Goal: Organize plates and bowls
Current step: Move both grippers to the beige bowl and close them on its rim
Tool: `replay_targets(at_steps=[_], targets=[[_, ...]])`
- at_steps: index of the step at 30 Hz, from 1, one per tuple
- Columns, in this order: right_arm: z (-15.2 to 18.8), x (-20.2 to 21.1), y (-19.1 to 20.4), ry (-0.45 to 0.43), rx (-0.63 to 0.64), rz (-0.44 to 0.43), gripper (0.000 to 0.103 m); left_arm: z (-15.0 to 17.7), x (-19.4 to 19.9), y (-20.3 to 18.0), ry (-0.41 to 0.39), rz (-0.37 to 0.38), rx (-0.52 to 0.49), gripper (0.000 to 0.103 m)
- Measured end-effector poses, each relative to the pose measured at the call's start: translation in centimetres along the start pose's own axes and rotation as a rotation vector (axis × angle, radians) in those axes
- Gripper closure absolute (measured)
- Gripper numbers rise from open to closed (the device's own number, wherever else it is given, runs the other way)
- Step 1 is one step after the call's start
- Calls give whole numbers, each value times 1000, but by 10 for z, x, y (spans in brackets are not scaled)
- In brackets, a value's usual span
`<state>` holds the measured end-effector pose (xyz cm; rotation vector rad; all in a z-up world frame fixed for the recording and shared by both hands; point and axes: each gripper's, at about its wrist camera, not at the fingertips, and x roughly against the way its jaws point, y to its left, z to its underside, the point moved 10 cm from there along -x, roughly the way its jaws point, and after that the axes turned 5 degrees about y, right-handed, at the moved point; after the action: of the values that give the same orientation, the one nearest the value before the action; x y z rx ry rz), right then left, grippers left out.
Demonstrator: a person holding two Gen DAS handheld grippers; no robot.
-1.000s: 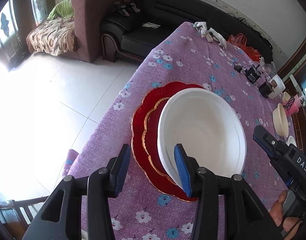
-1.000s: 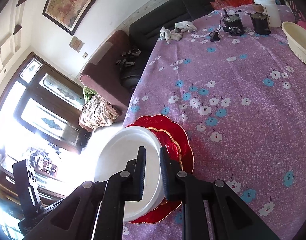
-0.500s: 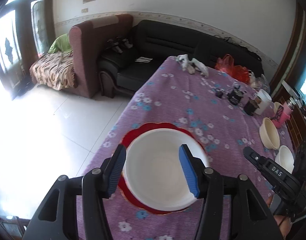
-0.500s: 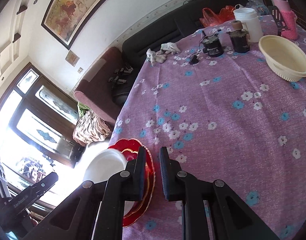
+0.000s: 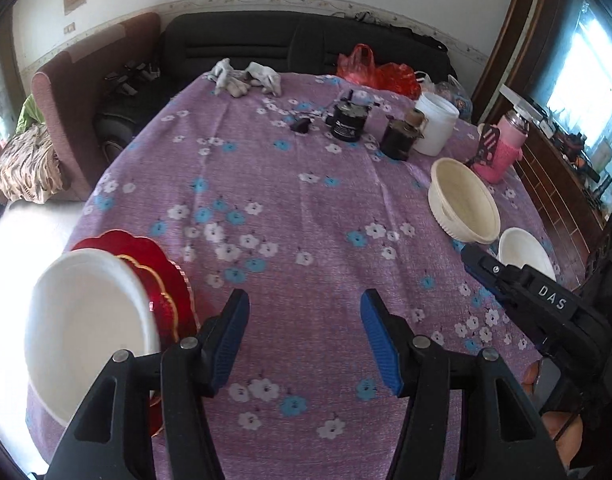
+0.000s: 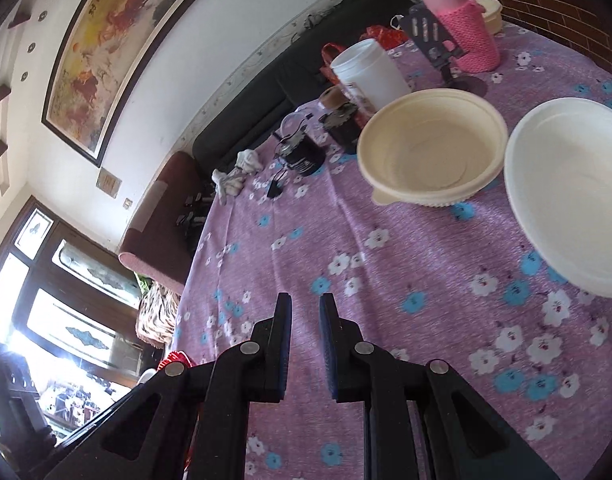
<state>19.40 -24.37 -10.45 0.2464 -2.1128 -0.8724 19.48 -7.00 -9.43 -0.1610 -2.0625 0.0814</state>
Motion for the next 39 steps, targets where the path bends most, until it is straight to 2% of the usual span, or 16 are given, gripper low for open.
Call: replay_targets(at_steps=[9, 11, 13, 17, 19, 21, 24, 26, 29, 32, 37, 39], targets=[[-66, 44, -50, -79, -21, 31, 87, -36, -37, -70, 42, 62, -44, 43], [-81, 49, -58, -86, -19, 41, 80, -45, -45, -85, 54, 72, -57, 37], [-95, 47, -64, -72, -19, 43, 67, -55, -56, -96, 68, 76, -58, 36], [-123, 43, -73, -70, -2, 73, 65, -72, -78, -117, 112, 120, -40, 35], [-138, 37, -77, -57, 10, 97, 53, -78, -91, -126, 137, 136, -34, 35], [-149, 30, -82, -30, 18, 105, 47, -84, -102, -133, 155, 158, -14, 35], [-166, 19, -95, 2, 21, 151, 46, -90, -117, -143, 184, 179, -8, 35], [-173, 11, -105, 32, 35, 196, 42, -95, -124, -147, 179, 188, 7, 35], [-179, -3, -124, 79, 37, 259, 41, -99, -133, -154, 218, 211, 16, 35], [-184, -14, -137, 99, 19, 275, 41, -107, -135, -160, 187, 211, 14, 31], [-186, -37, -147, 134, -2, 248, 41, -103, -159, -164, 248, 252, 34, 30], [-184, -48, -151, 151, 12, 276, 41, -105, -162, -164, 239, 267, 41, 30]])
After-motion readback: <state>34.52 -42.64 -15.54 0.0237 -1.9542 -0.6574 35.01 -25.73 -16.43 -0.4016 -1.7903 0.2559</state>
